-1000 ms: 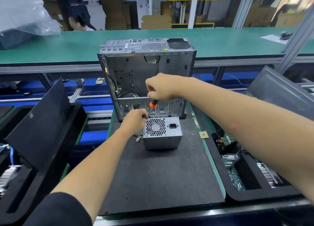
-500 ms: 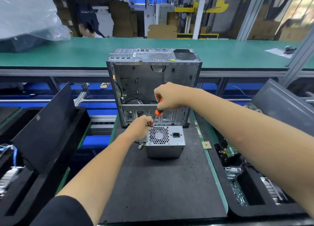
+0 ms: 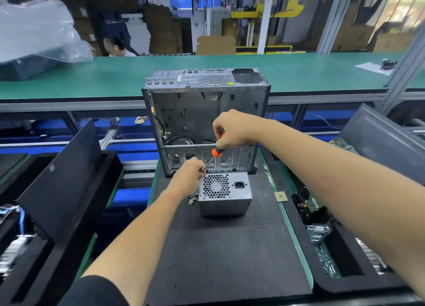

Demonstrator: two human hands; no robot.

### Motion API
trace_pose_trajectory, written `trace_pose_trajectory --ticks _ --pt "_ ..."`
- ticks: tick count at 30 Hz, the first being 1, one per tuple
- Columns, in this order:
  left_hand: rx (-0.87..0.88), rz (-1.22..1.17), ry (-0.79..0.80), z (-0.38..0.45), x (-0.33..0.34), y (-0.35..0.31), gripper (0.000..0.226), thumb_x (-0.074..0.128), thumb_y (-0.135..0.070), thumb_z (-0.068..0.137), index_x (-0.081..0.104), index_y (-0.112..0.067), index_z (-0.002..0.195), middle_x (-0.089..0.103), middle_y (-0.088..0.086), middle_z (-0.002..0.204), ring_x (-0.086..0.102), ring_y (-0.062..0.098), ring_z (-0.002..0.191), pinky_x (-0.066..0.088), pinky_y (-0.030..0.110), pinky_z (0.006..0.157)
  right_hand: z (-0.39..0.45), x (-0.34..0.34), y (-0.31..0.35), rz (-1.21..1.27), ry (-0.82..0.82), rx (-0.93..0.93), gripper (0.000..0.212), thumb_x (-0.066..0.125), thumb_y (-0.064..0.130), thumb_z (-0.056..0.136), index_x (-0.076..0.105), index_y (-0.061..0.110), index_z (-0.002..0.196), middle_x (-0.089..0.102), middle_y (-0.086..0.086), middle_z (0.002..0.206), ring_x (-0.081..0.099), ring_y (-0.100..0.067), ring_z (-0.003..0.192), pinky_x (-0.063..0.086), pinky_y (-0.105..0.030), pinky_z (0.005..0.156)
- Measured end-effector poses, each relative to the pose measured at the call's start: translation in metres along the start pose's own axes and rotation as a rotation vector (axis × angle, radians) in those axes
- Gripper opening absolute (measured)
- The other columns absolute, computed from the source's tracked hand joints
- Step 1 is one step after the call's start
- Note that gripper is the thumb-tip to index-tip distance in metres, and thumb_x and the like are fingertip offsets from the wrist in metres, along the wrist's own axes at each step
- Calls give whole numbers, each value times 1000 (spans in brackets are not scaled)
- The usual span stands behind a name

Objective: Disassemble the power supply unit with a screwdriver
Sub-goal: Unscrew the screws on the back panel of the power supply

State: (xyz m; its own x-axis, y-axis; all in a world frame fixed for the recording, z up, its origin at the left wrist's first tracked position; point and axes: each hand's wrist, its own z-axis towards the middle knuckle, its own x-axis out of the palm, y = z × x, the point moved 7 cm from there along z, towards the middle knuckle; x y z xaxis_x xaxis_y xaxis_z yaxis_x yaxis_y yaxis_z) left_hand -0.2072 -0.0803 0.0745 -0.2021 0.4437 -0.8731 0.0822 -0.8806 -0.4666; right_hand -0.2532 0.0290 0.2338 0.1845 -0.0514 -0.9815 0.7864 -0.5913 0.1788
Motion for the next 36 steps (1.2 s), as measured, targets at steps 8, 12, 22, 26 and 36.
trace_pose_trajectory --ticks 8,12,22,26,36 --pt "-233 -251 -187 -9 -19 36 19 52 3 86 55 -13 77 60 4 73 53 21 70 44 32 63 2 16 2 30 182 42 22 68 24 80 67 3 88 72 -12 78 69 -21 54 47 -22 45" --pt "-267 -238 -189 -24 -26 56 14 64 -5 85 65 -17 78 62 -5 73 53 9 69 37 14 59 1 43 4 58 385 94 21 61 21 87 66 1 81 69 -13 66 59 -18 42 49 -22 45" --pt "-478 -116 -20 -85 8 126 23 51 3 89 72 -6 95 66 9 101 61 21 82 50 25 71 27 1 -2 148 128 47 27 57 31 84 65 7 74 60 -8 63 50 -22 55 40 -24 50" --pt "-496 -76 1 -98 23 133 27 48 -1 86 70 -12 96 67 7 98 61 24 90 53 34 80 36 47 13 115 203 -12 28 44 28 97 52 7 80 56 -10 73 48 -24 63 34 -30 57" --pt "-448 50 80 -101 49 138 22 48 0 83 68 -6 91 62 10 96 58 32 92 49 37 79 60 133 43 151 340 -40 13 49 22 92 41 16 84 52 -7 86 44 -17 66 33 -33 56"
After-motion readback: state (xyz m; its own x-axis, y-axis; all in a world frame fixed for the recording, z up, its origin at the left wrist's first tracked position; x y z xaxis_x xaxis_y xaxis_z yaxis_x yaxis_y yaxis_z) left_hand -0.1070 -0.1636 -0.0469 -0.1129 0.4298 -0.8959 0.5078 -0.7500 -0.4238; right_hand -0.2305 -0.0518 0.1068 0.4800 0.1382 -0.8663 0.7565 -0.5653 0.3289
